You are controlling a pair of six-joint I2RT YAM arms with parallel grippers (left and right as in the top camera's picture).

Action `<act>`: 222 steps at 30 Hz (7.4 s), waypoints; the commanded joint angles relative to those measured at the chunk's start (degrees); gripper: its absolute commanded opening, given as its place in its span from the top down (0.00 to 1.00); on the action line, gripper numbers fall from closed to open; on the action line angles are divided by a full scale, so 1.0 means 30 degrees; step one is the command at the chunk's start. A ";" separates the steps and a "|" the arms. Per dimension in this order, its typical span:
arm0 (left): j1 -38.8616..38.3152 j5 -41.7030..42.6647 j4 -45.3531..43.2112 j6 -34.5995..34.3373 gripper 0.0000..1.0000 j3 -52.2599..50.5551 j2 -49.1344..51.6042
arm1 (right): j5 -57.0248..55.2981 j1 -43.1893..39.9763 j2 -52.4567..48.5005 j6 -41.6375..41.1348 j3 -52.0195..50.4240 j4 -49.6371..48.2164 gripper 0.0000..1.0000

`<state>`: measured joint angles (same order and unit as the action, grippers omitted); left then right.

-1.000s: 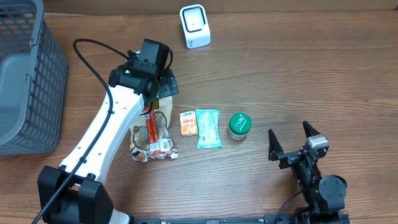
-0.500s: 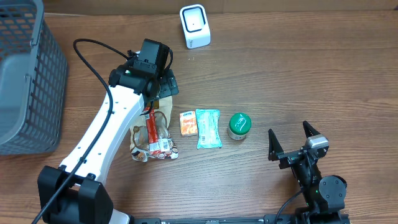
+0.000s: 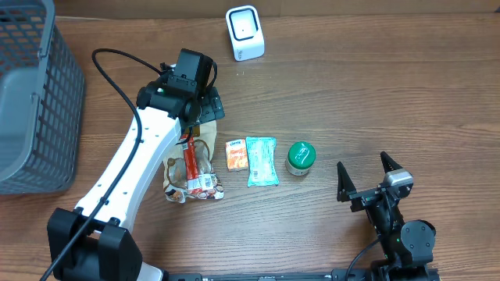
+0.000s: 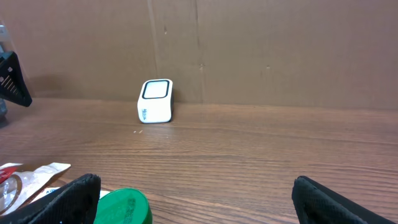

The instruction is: Scan the item barcode

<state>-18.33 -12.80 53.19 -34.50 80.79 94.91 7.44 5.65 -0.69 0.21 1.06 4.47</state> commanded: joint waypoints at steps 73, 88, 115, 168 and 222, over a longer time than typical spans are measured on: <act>0.0015 -0.0372 0.0044 -0.0066 0.00 0.0248 -0.0175 | 0.6084 -0.0007 -2.6265 -0.3213 2.6549 2.2301 0.29; 0.0015 -0.0379 0.0044 -0.0066 0.00 0.0248 -0.0175 | -0.2761 0.6761 -3.2130 -0.7089 2.6236 2.1879 0.00; 0.0015 -0.0372 0.0044 -0.0066 0.00 0.0248 -0.0175 | -0.2980 0.7133 -3.4323 -0.5406 2.3751 1.8236 0.24; 0.0015 -0.0379 0.0044 -0.0066 0.00 0.0240 -0.0175 | -0.2973 0.7111 -3.4323 -0.3694 2.1923 1.6152 0.05; 0.0015 -0.0379 0.0044 -0.0066 0.00 0.0248 -0.0175 | -0.3330 0.7096 -3.4308 -0.5931 2.2549 1.6619 0.34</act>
<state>-18.33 -12.75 53.23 -34.50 80.84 94.91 -1.93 26.76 -103.68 -17.15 66.76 54.22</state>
